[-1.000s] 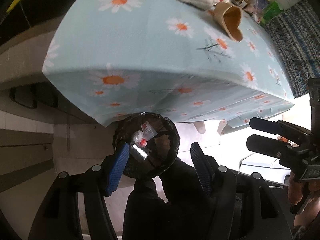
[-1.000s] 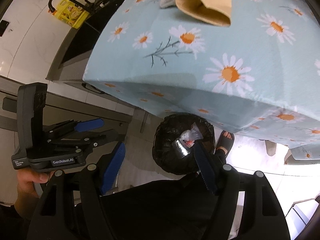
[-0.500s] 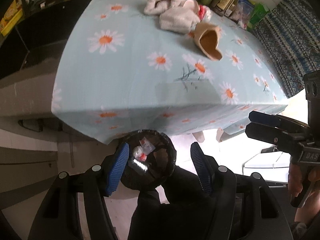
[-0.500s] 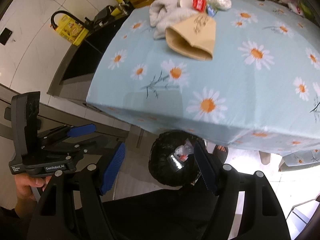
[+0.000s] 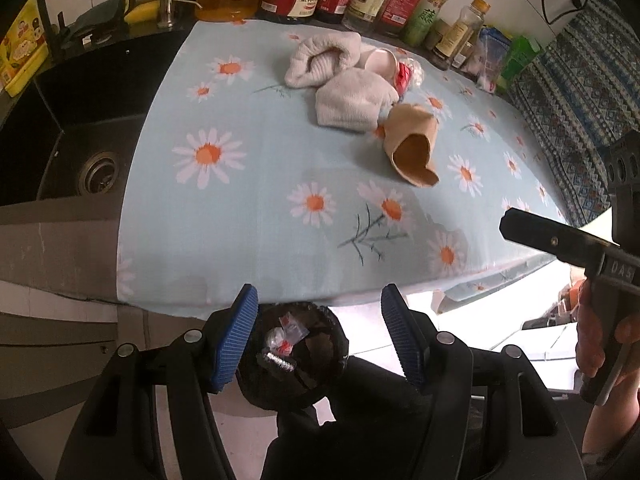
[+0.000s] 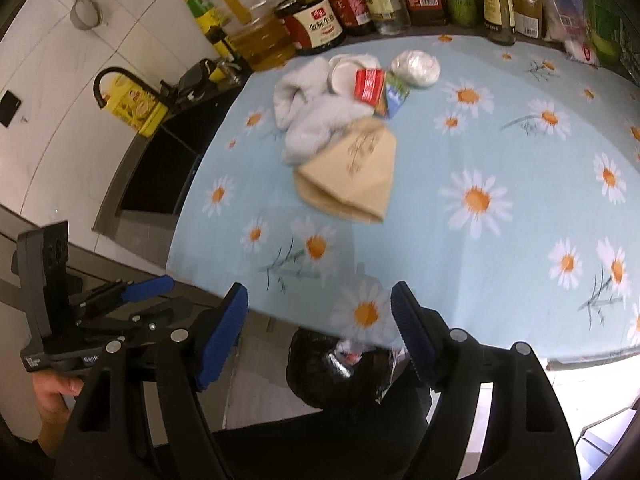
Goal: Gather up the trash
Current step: 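Raise both tools back up toward the table, then grasp the tan paper cup with the right gripper while the left approaches the grey cloths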
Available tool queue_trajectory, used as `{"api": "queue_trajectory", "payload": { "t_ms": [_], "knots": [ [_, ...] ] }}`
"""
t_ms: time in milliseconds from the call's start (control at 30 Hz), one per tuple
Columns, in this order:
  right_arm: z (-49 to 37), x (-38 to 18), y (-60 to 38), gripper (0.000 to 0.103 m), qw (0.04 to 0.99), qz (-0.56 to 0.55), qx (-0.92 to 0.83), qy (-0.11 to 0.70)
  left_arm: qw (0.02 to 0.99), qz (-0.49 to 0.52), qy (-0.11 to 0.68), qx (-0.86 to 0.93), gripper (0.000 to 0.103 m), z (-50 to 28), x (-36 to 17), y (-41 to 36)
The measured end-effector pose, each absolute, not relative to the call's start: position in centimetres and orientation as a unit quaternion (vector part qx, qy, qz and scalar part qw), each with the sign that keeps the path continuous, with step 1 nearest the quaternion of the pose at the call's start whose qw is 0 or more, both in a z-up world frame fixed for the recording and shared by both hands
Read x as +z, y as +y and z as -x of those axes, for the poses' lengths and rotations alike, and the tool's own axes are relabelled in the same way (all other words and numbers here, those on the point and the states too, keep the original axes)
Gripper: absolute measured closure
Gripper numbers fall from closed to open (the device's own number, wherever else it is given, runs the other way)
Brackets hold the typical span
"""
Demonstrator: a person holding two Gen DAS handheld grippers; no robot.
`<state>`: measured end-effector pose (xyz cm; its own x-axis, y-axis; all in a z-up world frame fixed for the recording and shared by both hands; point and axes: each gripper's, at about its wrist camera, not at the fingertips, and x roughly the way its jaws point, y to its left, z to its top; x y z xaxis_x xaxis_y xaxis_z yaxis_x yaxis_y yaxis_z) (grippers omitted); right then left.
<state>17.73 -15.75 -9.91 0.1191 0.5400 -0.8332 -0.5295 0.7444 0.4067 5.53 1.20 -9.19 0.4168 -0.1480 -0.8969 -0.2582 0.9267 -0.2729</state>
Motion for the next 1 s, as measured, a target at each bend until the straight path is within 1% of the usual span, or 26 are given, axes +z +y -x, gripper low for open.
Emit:
{"api": "queue_trajectory", "payload": {
  "t_ms": [33, 67, 233, 567, 1000],
  "knots": [
    [-18.1, -9.9, -15.7, 0.027, 0.748, -0.005, 0.358, 0.559, 0.821, 0.189, 0.538, 0.036, 0.033, -5.7, -9.1, 1.3],
    [-18.8, -9.9, -15.6, 0.024, 0.747, -0.01, 0.359, 0.56, 0.821, 0.189, 0.537, 0.039, 0.032, -6.0, -9.0, 1.3],
    [-21.3, -10.2, -15.0, 0.024, 0.74, -0.017, 0.364, 0.565, 0.822, 0.192, 0.534, 0.048, 0.032, -7.5, -8.5, 1.8],
    [-27.0, -12.7, -13.1, 0.024, 0.717, -0.029, 0.369, 0.591, 0.816, 0.198, 0.538, 0.069, 0.032, -10.2, -8.1, 2.2],
    [-31.0, -16.1, -11.4, 0.024, 0.675, -0.067, 0.363, 0.639, 0.807, 0.206, 0.546, 0.09, 0.032, -12.3, -8.5, 2.6]
  ]
}}
